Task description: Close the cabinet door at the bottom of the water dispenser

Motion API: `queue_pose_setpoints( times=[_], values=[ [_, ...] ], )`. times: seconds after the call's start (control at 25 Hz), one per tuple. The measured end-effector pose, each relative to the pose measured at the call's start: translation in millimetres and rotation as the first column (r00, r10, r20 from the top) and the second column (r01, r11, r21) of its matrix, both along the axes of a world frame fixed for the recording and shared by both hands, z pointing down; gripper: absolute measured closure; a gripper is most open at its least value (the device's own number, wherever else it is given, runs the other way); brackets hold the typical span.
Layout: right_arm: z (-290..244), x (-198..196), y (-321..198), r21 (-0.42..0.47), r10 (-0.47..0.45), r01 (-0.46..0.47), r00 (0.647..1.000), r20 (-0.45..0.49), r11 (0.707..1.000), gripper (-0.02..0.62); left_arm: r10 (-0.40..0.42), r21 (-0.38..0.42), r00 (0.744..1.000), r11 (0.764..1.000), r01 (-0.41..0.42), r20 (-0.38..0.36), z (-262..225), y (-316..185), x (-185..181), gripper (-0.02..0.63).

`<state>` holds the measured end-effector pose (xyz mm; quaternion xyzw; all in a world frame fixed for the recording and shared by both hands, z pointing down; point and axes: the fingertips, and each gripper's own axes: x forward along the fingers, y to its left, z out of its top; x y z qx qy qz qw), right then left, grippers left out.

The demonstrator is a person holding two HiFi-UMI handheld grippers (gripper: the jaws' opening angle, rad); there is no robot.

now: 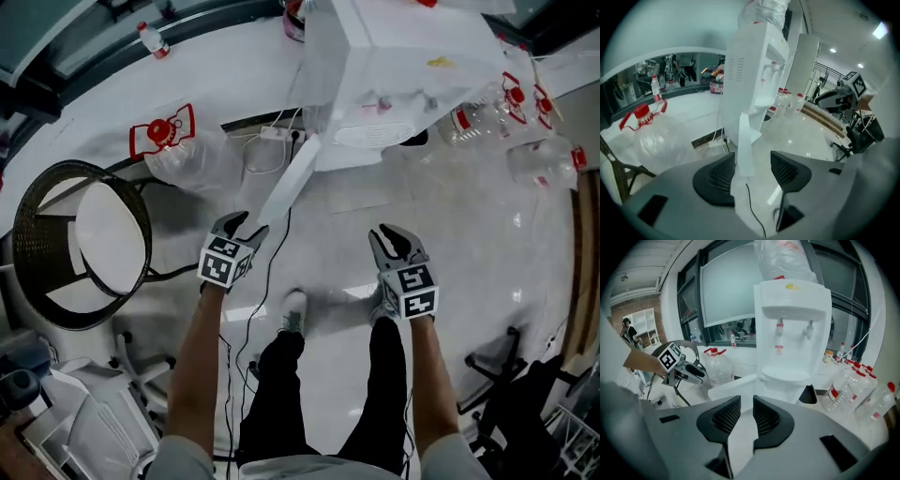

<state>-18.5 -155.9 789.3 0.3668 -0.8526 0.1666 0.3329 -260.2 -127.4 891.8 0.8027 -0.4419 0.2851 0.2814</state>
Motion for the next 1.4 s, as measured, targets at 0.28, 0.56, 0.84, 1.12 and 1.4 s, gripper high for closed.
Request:
queue_pose_setpoints(
  times=[0.28,0.56,0.84,1.12,1.4],
  values=[
    [58,26,9,-0.04,0.031,-0.03,0.999,0.019,0.999,0.488,-0.097,-0.104,0.995,0.99,0.097,0.013,90,1,7,0.336],
    [68,55,11,-0.046,0.077,-0.076,0.997,0.024,0.996,0.491,-0.185,-0.118,0.98,0.974,0.193,0.077,107,-2,12,0.404],
    [53,82,4,-0.044,0.095,-0.093,0.995,0.037,0.995,0.502,-0.236,-0.2,0.97,0.95,0.242,0.054,105,11,48,0.416],
    [47,116,-1,-0.041,0.143,-0.142,0.989,0.041,0.989,0.505,-0.317,-0.189,0.948,0.932,0.309,-0.015,102,22,113,0.413],
    [53,162,3,-0.061,0.185,-0.183,0.982,0.035,0.981,0.506,-0.305,-0.231,0.948,0.933,0.277,-0.091,100,10,206,0.399]
  ],
)
